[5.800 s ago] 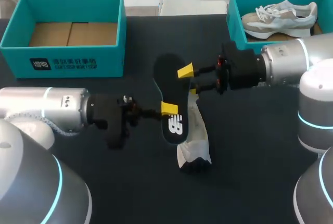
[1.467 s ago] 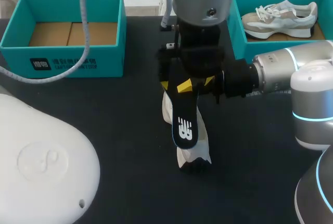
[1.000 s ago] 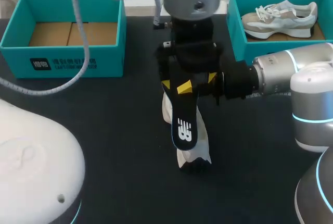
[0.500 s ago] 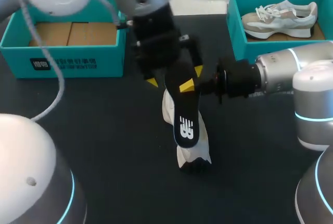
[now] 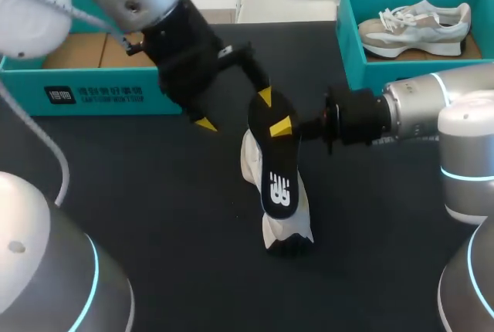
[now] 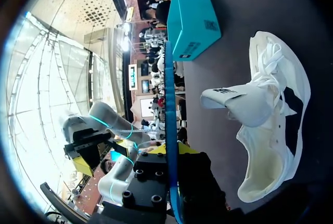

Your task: Take the shoe out of the shoebox, open the shoe tongue, remove and reinsert the insole, then place the shoe into the shoebox

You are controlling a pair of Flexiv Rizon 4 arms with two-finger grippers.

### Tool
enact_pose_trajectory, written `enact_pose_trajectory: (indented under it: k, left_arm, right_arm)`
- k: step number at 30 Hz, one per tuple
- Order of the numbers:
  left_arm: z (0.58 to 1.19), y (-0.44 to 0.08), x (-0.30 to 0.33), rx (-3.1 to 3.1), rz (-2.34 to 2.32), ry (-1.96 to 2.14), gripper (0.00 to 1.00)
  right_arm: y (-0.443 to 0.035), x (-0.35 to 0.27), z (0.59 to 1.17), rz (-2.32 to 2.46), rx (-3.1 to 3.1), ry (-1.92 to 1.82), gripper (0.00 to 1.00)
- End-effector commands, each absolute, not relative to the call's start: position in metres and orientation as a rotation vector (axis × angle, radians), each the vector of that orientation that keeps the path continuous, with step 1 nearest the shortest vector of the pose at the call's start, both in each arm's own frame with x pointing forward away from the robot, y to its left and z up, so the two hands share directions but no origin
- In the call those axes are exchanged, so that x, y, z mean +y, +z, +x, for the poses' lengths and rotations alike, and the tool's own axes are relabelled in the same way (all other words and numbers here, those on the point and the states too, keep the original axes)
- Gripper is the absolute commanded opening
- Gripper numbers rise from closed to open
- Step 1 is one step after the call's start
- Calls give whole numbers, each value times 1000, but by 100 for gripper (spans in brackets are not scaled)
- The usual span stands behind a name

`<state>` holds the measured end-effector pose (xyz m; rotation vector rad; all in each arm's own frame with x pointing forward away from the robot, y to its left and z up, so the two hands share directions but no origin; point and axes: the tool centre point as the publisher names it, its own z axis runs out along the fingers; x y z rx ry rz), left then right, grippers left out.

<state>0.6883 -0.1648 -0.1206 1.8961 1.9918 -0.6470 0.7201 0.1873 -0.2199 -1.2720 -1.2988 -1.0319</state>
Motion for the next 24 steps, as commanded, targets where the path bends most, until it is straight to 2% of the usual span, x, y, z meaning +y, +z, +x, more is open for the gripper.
enact_pose_trajectory:
  k: [1,15,24]
  left_arm:
    - [685,-125,-160,1835,1723,-829,100]
    - [703,-140,-144,1583,1239,-975,100]
    - [708,-133,-145,1373,1132,-1066,100]
  right_arm:
    - [-217,186,718,-1282,-1299,-1026,0]
    - [-215,186,720,-1297,-1296,-1031,0]
    - [-212,187,720,-1301,-1299,-1034,0]
